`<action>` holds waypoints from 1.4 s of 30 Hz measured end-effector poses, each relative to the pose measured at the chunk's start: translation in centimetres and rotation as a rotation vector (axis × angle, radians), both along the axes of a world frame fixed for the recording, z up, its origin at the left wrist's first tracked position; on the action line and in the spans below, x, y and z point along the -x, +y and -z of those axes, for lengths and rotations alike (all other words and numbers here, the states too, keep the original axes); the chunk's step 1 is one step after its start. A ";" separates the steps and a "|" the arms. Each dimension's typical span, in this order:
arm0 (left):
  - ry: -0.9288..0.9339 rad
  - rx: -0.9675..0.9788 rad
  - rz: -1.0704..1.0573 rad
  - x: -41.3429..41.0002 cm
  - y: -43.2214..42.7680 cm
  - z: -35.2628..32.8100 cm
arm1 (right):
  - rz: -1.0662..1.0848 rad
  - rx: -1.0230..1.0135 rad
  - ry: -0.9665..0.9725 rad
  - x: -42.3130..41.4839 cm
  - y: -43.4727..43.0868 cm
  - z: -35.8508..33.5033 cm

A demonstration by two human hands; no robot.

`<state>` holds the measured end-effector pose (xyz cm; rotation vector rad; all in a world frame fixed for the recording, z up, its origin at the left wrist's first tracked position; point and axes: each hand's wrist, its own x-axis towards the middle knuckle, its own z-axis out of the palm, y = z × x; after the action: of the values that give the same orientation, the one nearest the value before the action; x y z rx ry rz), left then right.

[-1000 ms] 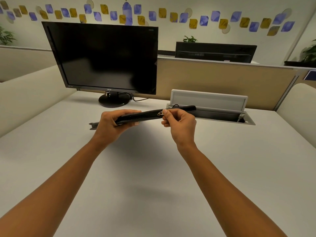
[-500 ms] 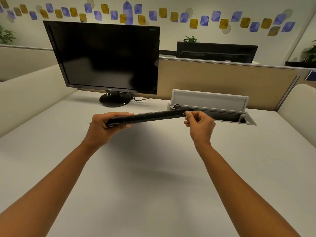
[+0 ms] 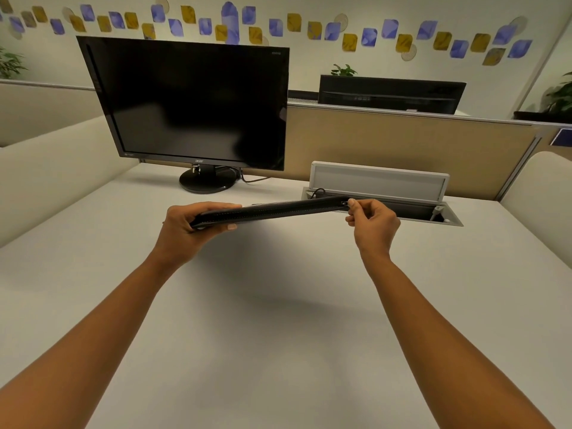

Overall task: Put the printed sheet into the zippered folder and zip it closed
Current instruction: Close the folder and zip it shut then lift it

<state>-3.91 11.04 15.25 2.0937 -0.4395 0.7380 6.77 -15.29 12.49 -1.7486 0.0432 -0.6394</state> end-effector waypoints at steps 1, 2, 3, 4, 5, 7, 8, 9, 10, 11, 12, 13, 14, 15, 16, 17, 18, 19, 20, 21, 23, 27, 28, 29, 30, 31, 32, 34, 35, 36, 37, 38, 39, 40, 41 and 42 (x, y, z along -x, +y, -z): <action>0.004 0.003 -0.002 -0.1 -0.1 0.1 | 0.010 -0.020 0.004 0.0 0.0 0.1; 0.008 0.008 -0.003 -0.2 -0.3 0.2 | 0.017 -0.049 0.010 0.1 0.0 0.2; 0.012 0.016 -0.006 -0.2 -0.5 0.3 | 0.016 -0.086 0.018 0.2 0.1 0.2; 0.012 0.028 -0.012 -0.2 -0.7 0.3 | 0.006 -0.132 0.026 0.4 0.2 0.3; 0.005 0.042 -0.022 -0.2 -1.0 0.4 | -0.017 -0.184 0.035 0.6 0.4 0.4; -0.038 0.088 -0.059 -0.2 -1.8 0.7 | -0.085 -0.272 0.069 1.6 1.1 0.8; -0.061 0.120 -0.080 -0.3 -2.4 0.7 | -0.124 -0.293 0.092 2.2 1.5 1.1; -0.078 0.150 -0.095 -0.3 -3.0 0.8 | -0.173 -0.298 0.114 2.9 2.0 1.4; -0.086 0.170 -0.100 -0.4 -3.7 0.9 | -0.235 -0.291 0.131 3.7 2.6 1.7; -0.085 0.181 -0.096 -0.5 -4.5 1.0 | -0.306 -0.266 0.140 4.6 3.2 1.9; -0.077 0.181 -0.091 -0.6 -5.3 1.1 | -0.383 -0.233 0.144 5.4 3.9 2.1; -0.068 0.171 -0.092 -0.6 -6.2 1.3 | -0.460 -0.206 0.142 6.3 4.6 2.2; -0.060 0.158 -0.101 -0.7 -7.1 1.6 | -0.535 -0.196 0.139 7.0 5.2 2.2; -0.056 0.147 -0.114 -0.7 -8.0 1.8 | -0.599 -0.200 0.140 7.6 5.8 2.2; -0.058 0.139 -0.129 -0.7 -8.8 2.0 | -0.643 -0.214 0.150 8.0 6.2 2.1; -0.059 0.136 -0.141 -0.7 -9.5 2.1 | -0.672 -0.232 0.166 8.3 6.3 2.0; -0.054 0.143 -0.149 -0.8 -10.1 2.0 | -0.696 -0.254 0.182 8.5 6.3 2.1; -0.037 0.159 -0.153 -0.9 -10.7 1.8 | -0.719 -0.260 0.189 8.6 6.1 2.1; -0.012 0.179 -0.156 -1.1 -11.3 1.4 | -0.742 -0.244 0.184 8.6 5.9 2.2; 0.017 0.195 -0.159 -1.3 -11.8 0.9 | -0.764 -0.217 0.175 8.8 5.6 2.4; 0.072 0.204 -0.171 -1.5 -13.1 0.1 | -0.782 -0.168 0.172 8.9 5.6 2.7; 0.109 0.108 -0.206 -2.0 -16.0 -1.5 | -0.767 0.022 0.238 9.3 6.5 3.1; 0.117 0.056 -0.221 -2.2 -16.6 -1.9 | -0.758 0.015 0.201 9.3 6.6 3.1; 0.132 -0.006 -0.237 -2.6 -17.2 -2.2 | -0.742 -0.038 0.179 9.2 6.6 2.8; 0.153 -0.069 -0.248 -2.8 -17.6 -2.5 | -0.702 -0.117 0.169 9.0 6.6 2.6; 0.179 -0.116 -0.247 -3.1 -18.0 -2.7 | -0.651 -0.201 0.165 8.8 6.6 2.5; 0.204 -0.140 -0.233 -3.3 -18.4 -2.8 | -0.600 -0.260 0.165 8.7 6.6 2.2; 0.250 -0.148 -0.180 -3.6 -18.8 -3.0 | -0.573 -0.287 0.202 8.4 6.4 2.1; 0.267 -0.140 -0.146 -3.7 -18.8 -3.0 | -0.573 -0.282 0.240 8.1 6.2 2.3; 0.283 -0.121 -0.111 -3.9 -18.7 -3.0 | -0.539 -0.293 0.270 7.9 6.0 2.4; 0.303 -0.095 -0.081 -4.0 -18.3 -2.9 | -0.487 -0.321 0.268 7.7 5.5 2.4; 0.324 -0.068 -0.058 -4.2 -17.8 -2.9 | -0.447 -0.367 0.227 7.5 5.0 2.3; 0.345 -0.041 -0.041 -4.6 -17.1 -2.8 | -0.425 -0.414 0.174 7.2 4.6 2.2; 0.367 -0.007 -0.027 -4.9 -16.2 -2.6 | -0.414 -0.458 0.138 6.9 4.2 2.2; 0.387 0.037 -0.019 -5.3 -15.2 -2.4 | -0.400 -0.487 0.127 6.6 3.6 2.1; 0.404 0.081 -0.024 -5.8 -14.1 -2.1 | -0.376 -0.502 0.137 6.4 3.0 2.2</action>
<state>1.85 -3.05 17.36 2.1061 -0.1577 0.3244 0.42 -12.32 10.28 -1.2639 -0.0289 -0.2055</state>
